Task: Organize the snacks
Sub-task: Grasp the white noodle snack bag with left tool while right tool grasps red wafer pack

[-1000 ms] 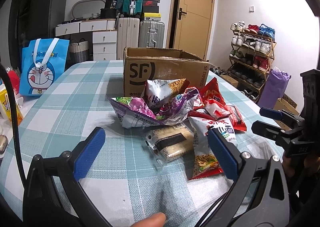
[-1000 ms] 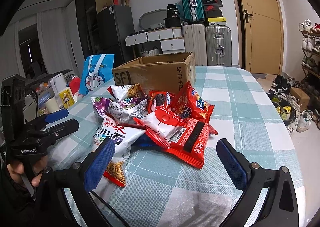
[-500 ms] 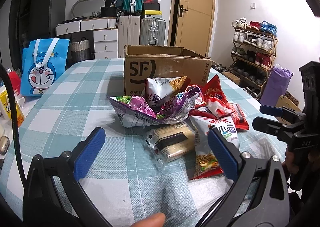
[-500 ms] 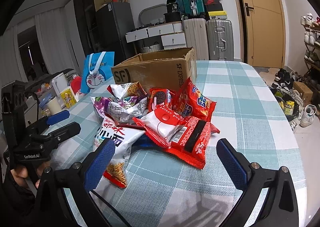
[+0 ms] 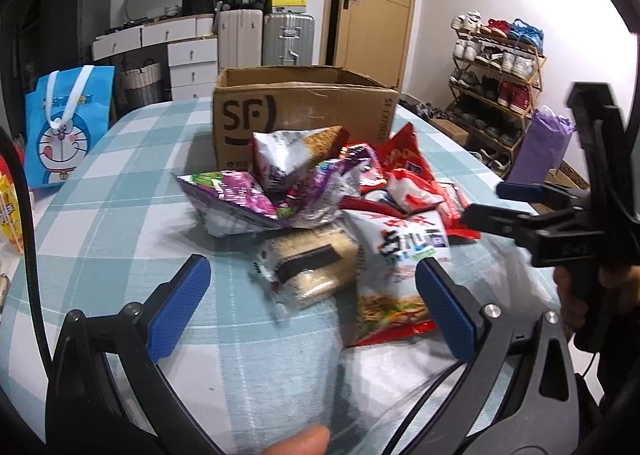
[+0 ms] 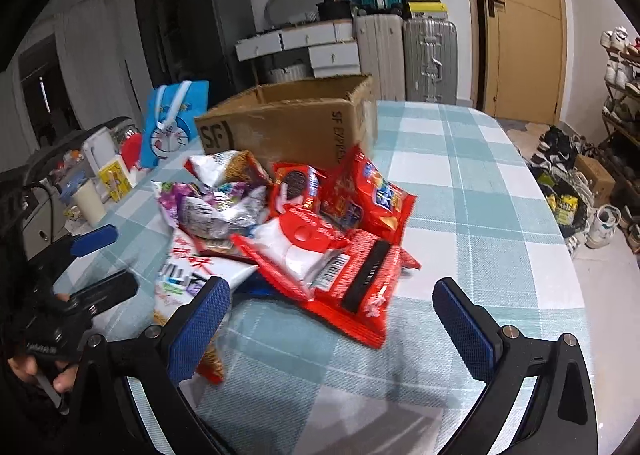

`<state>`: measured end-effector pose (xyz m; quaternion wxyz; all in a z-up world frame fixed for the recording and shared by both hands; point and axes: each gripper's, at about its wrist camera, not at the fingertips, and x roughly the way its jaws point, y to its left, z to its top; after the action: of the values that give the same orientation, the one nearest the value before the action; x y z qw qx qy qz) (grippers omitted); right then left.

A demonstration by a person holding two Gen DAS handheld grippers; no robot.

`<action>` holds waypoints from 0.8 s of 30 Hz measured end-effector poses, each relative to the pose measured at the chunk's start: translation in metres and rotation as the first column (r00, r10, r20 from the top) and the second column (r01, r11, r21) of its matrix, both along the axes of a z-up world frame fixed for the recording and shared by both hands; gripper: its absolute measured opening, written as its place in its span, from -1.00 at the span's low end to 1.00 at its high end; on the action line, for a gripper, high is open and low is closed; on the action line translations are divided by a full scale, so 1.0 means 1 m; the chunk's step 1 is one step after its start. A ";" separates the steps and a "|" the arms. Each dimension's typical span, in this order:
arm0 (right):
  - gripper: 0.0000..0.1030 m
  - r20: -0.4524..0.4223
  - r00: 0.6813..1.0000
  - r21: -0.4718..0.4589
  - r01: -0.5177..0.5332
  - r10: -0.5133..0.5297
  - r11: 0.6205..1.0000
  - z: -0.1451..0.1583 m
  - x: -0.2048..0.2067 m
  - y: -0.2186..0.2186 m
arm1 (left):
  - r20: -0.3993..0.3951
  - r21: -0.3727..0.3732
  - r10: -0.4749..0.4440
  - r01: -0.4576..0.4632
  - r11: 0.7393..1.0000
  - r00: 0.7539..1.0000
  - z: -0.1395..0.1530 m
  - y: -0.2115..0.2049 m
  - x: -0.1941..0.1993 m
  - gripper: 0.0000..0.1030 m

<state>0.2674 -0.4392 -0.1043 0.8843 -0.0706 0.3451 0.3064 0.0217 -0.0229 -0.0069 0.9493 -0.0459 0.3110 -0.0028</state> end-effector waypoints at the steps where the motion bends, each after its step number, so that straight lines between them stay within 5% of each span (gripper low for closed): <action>1: 1.00 -0.019 1.000 -0.010 -0.006 0.006 1.000 -0.002 0.005 0.001 | -0.004 -0.003 -0.008 0.008 1.000 1.000 0.000 -0.003 0.001 0.98; 13: 1.00 -0.099 0.995 -0.078 -0.039 0.031 0.996 -0.013 0.037 0.003 | -0.084 -0.032 -0.116 0.113 0.993 0.990 -0.003 -0.036 0.024 0.97; 24: 0.79 -0.226 0.974 -0.054 0.013 -0.025 0.998 -0.031 0.069 -0.005 | -0.163 -0.018 -0.141 0.140 0.990 0.977 -0.020 -0.061 0.057 0.25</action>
<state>0.3361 -0.4438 -0.1351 0.8400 -0.0551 0.4521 0.2950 0.0783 -0.0841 -0.0266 0.9179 -0.0266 0.3902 -0.0672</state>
